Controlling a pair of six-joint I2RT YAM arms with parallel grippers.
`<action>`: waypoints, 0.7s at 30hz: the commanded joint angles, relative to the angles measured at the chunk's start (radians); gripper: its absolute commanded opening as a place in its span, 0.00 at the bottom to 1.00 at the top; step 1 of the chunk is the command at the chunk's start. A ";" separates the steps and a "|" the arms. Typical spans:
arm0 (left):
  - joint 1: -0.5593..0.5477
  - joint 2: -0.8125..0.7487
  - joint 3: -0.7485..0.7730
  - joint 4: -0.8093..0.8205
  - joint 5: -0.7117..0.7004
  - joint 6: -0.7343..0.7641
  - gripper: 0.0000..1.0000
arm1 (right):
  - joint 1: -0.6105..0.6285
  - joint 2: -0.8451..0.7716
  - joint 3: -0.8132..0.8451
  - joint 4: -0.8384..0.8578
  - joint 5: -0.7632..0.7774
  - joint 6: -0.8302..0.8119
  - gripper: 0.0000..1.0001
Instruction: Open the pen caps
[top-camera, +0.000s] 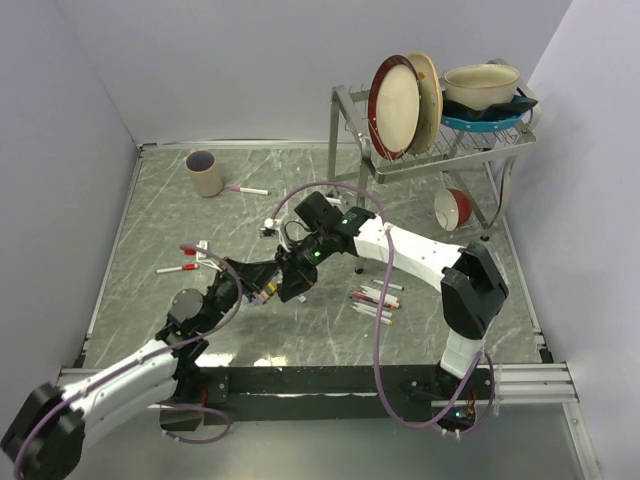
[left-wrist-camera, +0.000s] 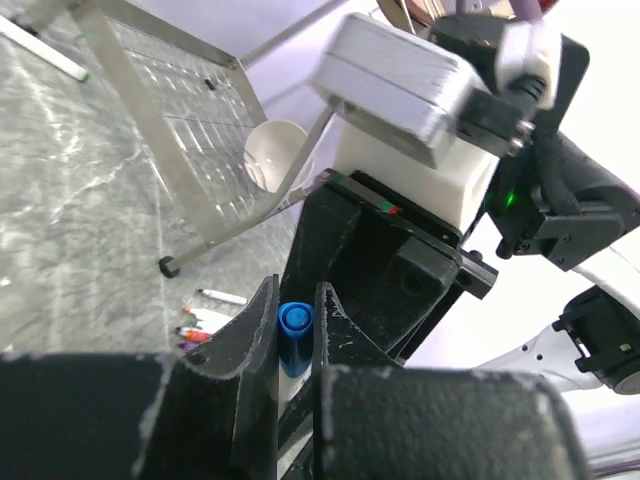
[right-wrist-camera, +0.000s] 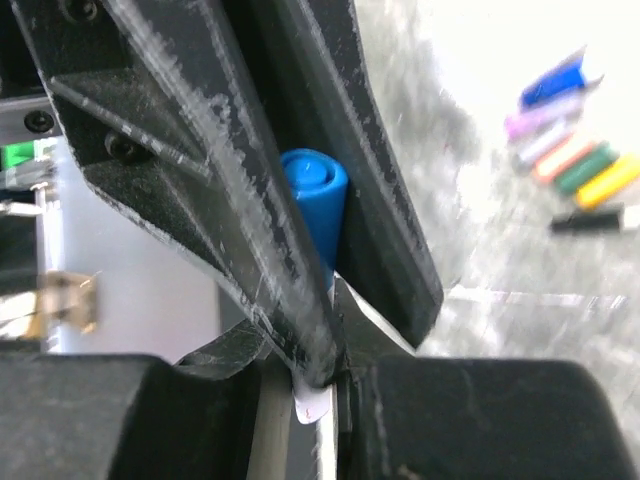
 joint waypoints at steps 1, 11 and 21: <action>0.123 -0.194 0.016 -0.244 -0.204 0.025 0.01 | -0.006 -0.092 -0.082 -0.040 0.046 -0.074 0.00; 0.296 -0.307 0.088 -0.569 -0.155 0.007 0.01 | -0.002 -0.126 -0.102 -0.162 0.256 -0.197 0.00; 0.296 -0.182 0.131 -1.086 -0.095 -0.120 0.01 | -0.011 -0.303 -0.470 -0.032 0.802 -0.277 0.04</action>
